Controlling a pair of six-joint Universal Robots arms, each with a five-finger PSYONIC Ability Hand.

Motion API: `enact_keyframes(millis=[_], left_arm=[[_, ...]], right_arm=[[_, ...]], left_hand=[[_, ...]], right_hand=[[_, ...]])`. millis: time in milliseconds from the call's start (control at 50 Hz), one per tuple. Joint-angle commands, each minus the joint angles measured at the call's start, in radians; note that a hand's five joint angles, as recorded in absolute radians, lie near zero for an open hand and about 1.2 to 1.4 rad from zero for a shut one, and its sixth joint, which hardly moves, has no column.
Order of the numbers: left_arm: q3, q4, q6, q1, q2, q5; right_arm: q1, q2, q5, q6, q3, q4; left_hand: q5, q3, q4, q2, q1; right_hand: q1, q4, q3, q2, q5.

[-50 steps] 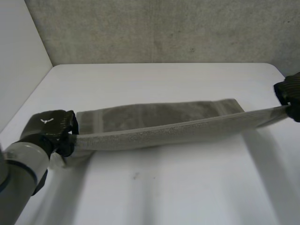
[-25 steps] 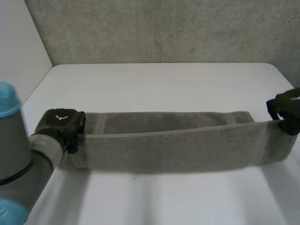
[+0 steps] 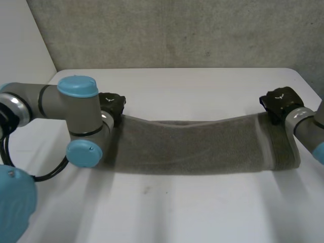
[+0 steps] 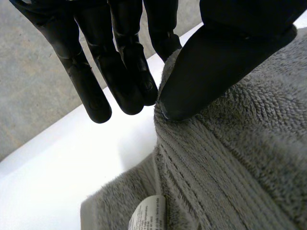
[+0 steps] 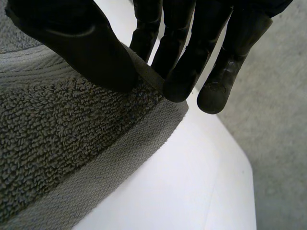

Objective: Fold the towel.

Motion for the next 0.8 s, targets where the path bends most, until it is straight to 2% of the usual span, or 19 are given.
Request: enact_keyframes(millis=[20,220,620,640,660,680,700,720,740,760,800], left_arm=[[0.114,0.002,0.087,0.008,-0.089,-0.002],[0.137,0.002,0.090,0.011,-0.103,-0.007],[0.180,0.016,0.089,0.023,-0.147,-0.008],[0.178,0.017,0.081,0.023,-0.147,-0.005],[0.178,0.022,0.075,0.023,-0.147,-0.004],[0.178,0.022,0.075,0.023,-0.147,-0.004],[0.177,0.028,0.066,0.025,-0.144,-0.002],[0.177,0.036,0.054,0.027,-0.140,-0.001],[0.177,0.036,0.054,0.027,-0.140,-0.001],[0.177,0.042,0.037,0.028,-0.134,-0.001],[0.177,0.046,0.017,0.030,-0.118,-0.001]], right_arm=[[0.044,0.087,0.008,0.002,-0.092,-0.036],[0.063,0.140,0.091,-0.007,-0.145,-0.035],[0.067,0.176,0.106,-0.009,-0.201,-0.035],[0.067,0.176,0.109,-0.006,-0.207,-0.033],[0.067,0.176,0.109,-0.006,-0.207,-0.033],[0.067,0.173,0.119,0.000,-0.210,-0.032],[0.067,0.167,0.135,0.005,-0.216,-0.032],[0.067,0.167,0.136,0.005,-0.216,-0.032],[0.070,0.154,0.155,0.017,-0.224,-0.032],[0.073,0.129,0.169,0.040,-0.227,-0.030],[0.074,0.092,0.175,0.075,-0.225,-0.029]], left_hand=[[0.184,0.179,0.178,0.178,0.188],[0.184,0.179,0.178,0.178,0.188],[0.184,0.179,0.178,0.178,0.188],[0.184,0.179,0.178,0.178,0.188],[-0.208,-0.213,-0.214,-0.214,-0.204],[-0.212,-0.217,-0.218,-0.218,-0.208],[-1.037,-1.043,-1.044,-1.044,-1.034],[-0.883,-0.889,-0.890,-0.890,-0.880],[-0.881,-0.886,-0.887,-0.888,-0.877],[-1.037,-1.043,-1.044,-1.044,-1.034],[-1.037,-1.043,-1.044,-1.044,-1.034]], right_hand=[[0.053,0.052,0.056,0.065,0.043],[0.053,0.052,0.056,0.065,0.043],[0.053,0.052,0.056,0.065,0.043],[-0.262,-0.263,-0.260,-0.251,-0.273],[-0.266,-0.267,-0.263,-0.254,-0.276],[-0.940,-0.941,-0.937,-0.929,-0.950],[-1.168,-1.169,-1.166,-1.157,-1.179],[-1.168,-1.169,-1.166,-1.157,-1.179],[-1.168,-1.169,-1.166,-1.157,-1.179],[-1.168,-1.169,-1.166,-1.157,-1.179],[-1.168,-1.169,-1.166,-1.157,-1.179]])
